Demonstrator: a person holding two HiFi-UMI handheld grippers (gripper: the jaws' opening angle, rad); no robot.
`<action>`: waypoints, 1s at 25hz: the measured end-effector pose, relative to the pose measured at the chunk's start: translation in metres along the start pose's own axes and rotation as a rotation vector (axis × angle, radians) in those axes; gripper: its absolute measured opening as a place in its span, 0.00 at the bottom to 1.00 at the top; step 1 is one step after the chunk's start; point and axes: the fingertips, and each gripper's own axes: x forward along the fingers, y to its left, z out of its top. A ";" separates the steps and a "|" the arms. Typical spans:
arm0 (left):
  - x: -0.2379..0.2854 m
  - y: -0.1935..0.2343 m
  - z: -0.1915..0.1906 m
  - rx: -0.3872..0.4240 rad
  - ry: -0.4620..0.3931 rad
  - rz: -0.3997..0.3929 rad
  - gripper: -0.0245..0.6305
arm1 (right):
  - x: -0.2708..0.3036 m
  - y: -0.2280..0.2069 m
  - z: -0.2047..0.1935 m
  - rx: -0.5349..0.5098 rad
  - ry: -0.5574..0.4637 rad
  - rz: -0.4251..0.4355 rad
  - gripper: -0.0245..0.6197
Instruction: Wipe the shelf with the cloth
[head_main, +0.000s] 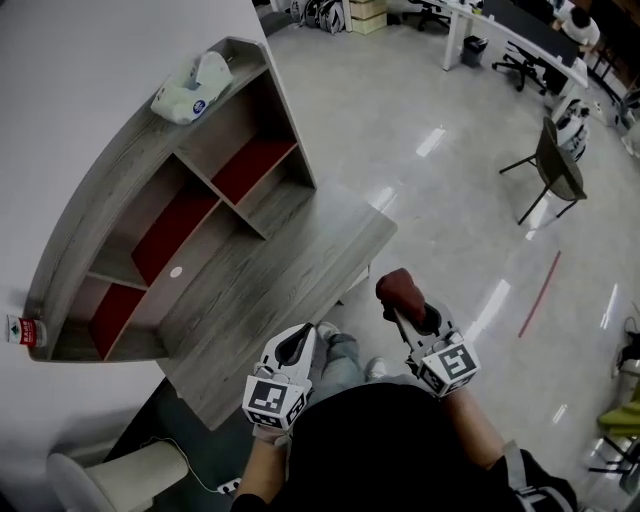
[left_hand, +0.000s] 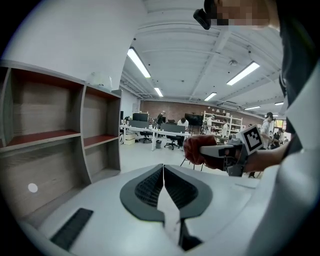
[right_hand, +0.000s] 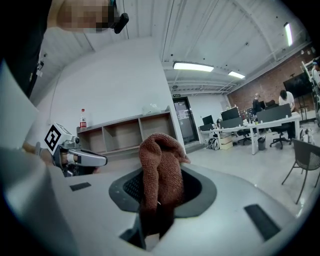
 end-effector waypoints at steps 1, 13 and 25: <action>0.006 0.008 0.002 -0.004 -0.003 0.002 0.06 | 0.009 -0.003 -0.001 -0.001 0.006 0.003 0.17; 0.070 0.156 0.050 -0.046 -0.074 0.059 0.06 | 0.195 -0.006 0.033 -0.098 0.084 0.137 0.17; 0.066 0.248 0.051 -0.123 -0.065 0.205 0.06 | 0.342 0.037 0.049 -0.153 0.127 0.337 0.18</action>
